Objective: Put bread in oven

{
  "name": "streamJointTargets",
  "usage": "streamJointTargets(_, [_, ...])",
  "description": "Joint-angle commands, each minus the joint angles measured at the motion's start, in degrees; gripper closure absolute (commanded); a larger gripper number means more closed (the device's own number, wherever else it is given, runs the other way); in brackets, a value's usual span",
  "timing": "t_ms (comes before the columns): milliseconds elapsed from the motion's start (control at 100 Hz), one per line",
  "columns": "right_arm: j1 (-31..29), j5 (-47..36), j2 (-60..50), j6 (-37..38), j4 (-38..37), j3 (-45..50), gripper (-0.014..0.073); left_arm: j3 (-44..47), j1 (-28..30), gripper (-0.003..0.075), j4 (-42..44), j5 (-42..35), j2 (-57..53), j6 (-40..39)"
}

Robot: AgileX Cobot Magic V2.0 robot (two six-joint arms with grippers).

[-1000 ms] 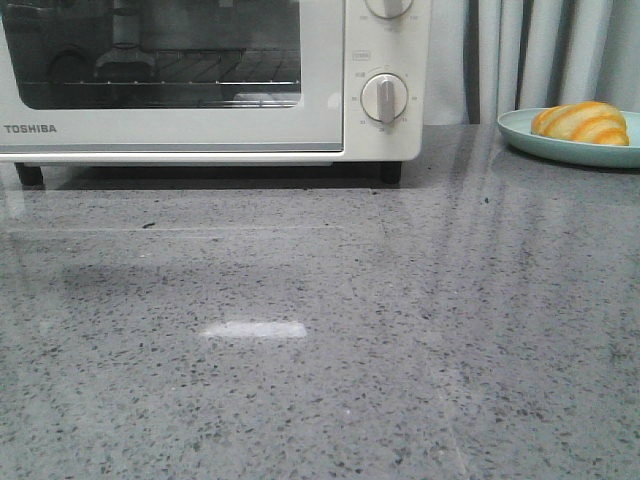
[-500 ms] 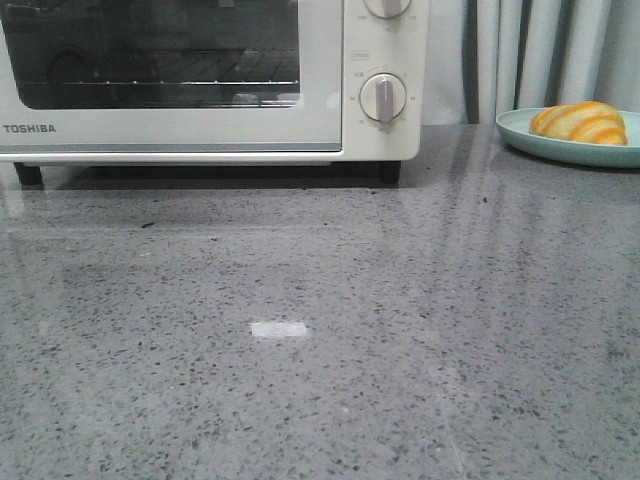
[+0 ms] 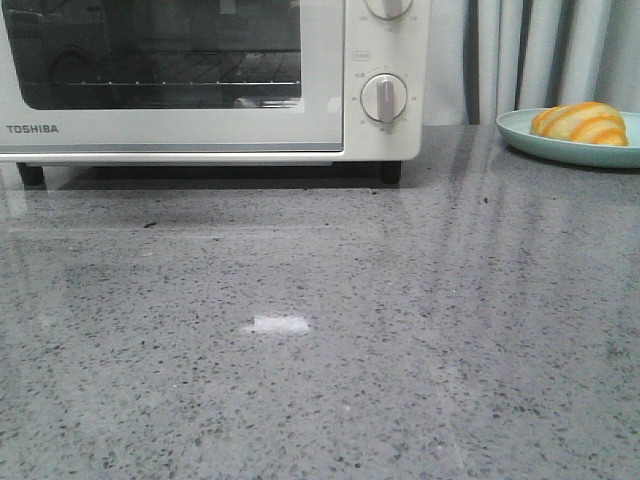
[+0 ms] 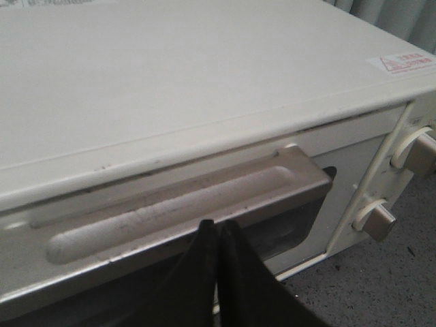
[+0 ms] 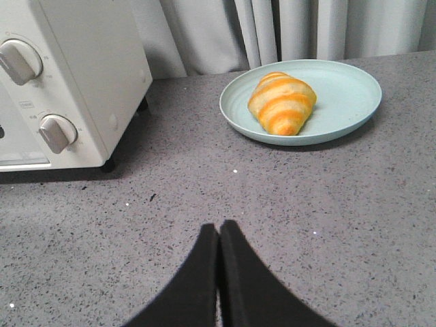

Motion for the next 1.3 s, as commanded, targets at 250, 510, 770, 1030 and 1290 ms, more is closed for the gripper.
streamJointTargets(250, [0.1, -2.9, 0.8, -0.4, -0.5, -2.1, 0.0662, -1.4, -0.9, 0.0741, -0.2, -10.2, -2.9, 0.0])
streamJointTargets(510, [0.1, -2.9, 0.8, -0.4, -0.5, -2.1, 0.0662, -1.4, -0.8, 0.0741, -0.2, -11.0, -2.1, 0.0])
streamJointTargets(770, [0.1, -2.9, 0.8, -0.4, -0.4, -2.1, 0.0662, 0.0, 0.1, 0.0742, 2.9, -4.7, 0.2, 0.0])
streamJointTargets(1030, [0.1, -2.8, 0.8, -0.4, 0.5, -2.8, 0.0662, 8.0, 0.1, 0.0742, 2.9, -1.3, -5.9, -0.2])
streamJointTargets(1290, [0.1, -4.6, 0.8, -0.4, 0.5, -2.9, 0.0662, 14.3, 0.1, 0.0742, 2.7, 6.4, -14.0, -0.6])
